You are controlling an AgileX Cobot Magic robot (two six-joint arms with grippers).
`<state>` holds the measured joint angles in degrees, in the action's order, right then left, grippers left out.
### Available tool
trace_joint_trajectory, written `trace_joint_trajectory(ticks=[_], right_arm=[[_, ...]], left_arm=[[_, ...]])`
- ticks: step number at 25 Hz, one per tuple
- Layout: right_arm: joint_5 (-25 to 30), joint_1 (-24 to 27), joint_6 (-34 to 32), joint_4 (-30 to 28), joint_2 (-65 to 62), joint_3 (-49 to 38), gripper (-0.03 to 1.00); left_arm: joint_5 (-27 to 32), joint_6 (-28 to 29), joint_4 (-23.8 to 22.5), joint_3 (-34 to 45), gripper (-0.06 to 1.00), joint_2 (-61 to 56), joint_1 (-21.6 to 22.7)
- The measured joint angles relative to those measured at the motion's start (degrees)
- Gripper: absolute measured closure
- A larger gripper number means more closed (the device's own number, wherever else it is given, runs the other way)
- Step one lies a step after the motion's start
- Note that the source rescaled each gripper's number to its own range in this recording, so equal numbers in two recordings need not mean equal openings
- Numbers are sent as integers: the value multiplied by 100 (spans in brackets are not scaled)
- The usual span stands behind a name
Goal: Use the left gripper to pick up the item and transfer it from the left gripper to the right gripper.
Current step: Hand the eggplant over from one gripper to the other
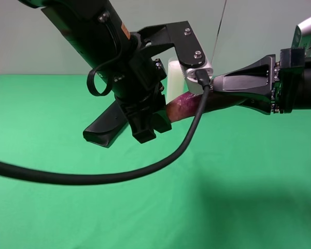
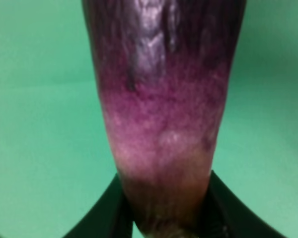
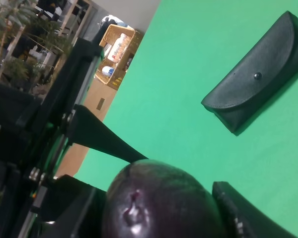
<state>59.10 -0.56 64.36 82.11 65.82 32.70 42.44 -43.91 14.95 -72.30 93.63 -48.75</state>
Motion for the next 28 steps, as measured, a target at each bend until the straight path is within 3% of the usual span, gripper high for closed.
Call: trace_joint_trajectory(ticks=[15, 17, 19, 21, 23, 28], right_arm=[[42, 12, 19, 0, 0, 0, 97], [112, 12, 41, -14, 0, 0, 97], [167, 12, 45, -13, 0, 0, 97], [180, 12, 45, -15, 0, 0, 97], [182, 12, 45, -15, 0, 0, 97], [200, 12, 45, -15, 0, 0, 97]], left_arm=[[0, 17, 0, 0, 93, 0, 0], [-6, 135, 0, 0, 69, 0, 0], [-35, 266, 0, 0, 27, 0, 0], [-42, 358, -1, 0, 8, 0, 0], [-54, 372, -14, 0, -1, 0, 0], [-65, 389, -14, 0, -5, 0, 0]])
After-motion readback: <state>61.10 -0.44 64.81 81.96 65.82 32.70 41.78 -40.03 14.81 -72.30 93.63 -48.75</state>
